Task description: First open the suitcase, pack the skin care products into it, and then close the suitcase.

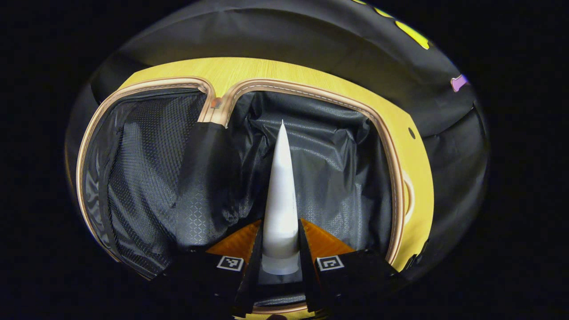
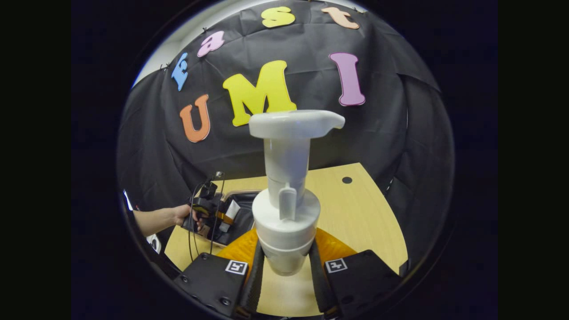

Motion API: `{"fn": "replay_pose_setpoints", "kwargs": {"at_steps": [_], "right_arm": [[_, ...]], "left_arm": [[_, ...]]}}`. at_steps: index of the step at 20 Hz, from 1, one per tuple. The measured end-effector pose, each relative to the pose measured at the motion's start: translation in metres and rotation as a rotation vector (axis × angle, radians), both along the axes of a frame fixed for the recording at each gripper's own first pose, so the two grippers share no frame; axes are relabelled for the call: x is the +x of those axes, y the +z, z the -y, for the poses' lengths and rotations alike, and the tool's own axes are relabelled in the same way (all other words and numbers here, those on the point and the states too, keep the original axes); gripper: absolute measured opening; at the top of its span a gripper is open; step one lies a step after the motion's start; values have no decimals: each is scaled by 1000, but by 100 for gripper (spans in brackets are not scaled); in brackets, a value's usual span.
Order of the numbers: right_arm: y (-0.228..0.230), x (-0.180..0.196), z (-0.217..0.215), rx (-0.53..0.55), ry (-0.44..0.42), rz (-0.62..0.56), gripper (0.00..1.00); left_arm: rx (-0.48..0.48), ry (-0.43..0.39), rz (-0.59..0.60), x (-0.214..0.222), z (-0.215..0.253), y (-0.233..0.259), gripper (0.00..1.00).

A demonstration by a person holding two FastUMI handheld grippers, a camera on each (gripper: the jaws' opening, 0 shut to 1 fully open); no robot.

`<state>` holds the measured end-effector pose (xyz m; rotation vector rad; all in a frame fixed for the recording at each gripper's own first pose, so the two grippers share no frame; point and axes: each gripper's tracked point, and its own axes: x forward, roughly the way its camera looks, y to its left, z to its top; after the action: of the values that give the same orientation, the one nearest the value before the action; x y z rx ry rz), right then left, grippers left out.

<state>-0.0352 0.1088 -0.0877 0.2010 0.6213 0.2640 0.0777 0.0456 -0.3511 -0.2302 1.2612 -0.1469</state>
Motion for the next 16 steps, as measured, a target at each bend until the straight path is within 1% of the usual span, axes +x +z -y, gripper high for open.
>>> {"fn": "replay_pose_setpoints", "kwargs": {"at_steps": [2,3,4,5,6,7,8,9,10,12,14,15,16], "right_arm": [[-4,5,-11,0,26,-12,46],[-5,8,-19,-4,48,-14,46],[-6,10,-28,-9,72,-16,46],[-7,14,-38,-9,97,-17,46],[-8,19,-49,-5,122,-20,46],[-9,25,-62,0,150,-24,46],[-12,34,-76,4,178,-32,46],[-15,42,-93,4,207,-43,46],[-20,47,-111,7,242,-63,46],[-32,59,-149,23,313,-123,46],[-54,70,-188,44,366,-221,46],[-67,75,-207,62,377,-282,44],[-84,80,-223,84,380,-351,46]], "left_arm": [[11,-6,3,-1,1,2,48],[6,7,14,-2,3,10,52],[2,14,27,-6,5,16,51],[3,16,49,-9,5,26,63],[4,18,78,-13,3,37,73],[5,29,117,-18,0,50,84],[-8,47,163,-23,-3,64,97],[-27,75,211,-31,-7,78,100],[-42,101,266,-40,-10,92,98],[-52,155,394,-59,-24,121,98],[-30,202,493,-89,-41,144,97],[-8,224,535,-105,-53,153,98],[13,240,578,-127,-62,165,98]]}}
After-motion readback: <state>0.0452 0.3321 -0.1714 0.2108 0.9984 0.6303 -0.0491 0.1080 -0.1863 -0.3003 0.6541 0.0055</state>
